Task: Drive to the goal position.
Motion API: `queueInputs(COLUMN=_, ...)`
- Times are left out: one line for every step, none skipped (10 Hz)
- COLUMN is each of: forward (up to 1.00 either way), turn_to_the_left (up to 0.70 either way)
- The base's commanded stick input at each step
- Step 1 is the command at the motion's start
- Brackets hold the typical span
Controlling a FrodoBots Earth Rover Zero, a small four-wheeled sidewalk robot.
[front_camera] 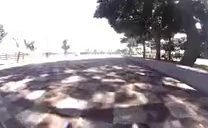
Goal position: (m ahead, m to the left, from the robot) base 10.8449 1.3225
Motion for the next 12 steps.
queueInputs(forward=0.7, turn_to_the_left=0.0)
queueInputs(forward=0.7, turn_to_the_left=0.0)
queueInputs(forward=0.7, turn_to_the_left=0.0)
queueInputs(forward=0.7, turn_to_the_left=0.0)
queueInputs(forward=0.7, turn_to_the_left=0.0)
queueInputs(forward=0.7, turn_to_the_left=0.0)
queueInputs(forward=0.7, turn_to_the_left=0.0)
queueInputs(forward=0.7, turn_to_the_left=0.0)
queueInputs(forward=0.7, turn_to_the_left=-0.35)
queueInputs(forward=0.7, turn_to_the_left=-0.35)
queueInputs(forward=0.7, turn_to_the_left=-0.35)
queueInputs(forward=0.7, turn_to_the_left=-0.35)
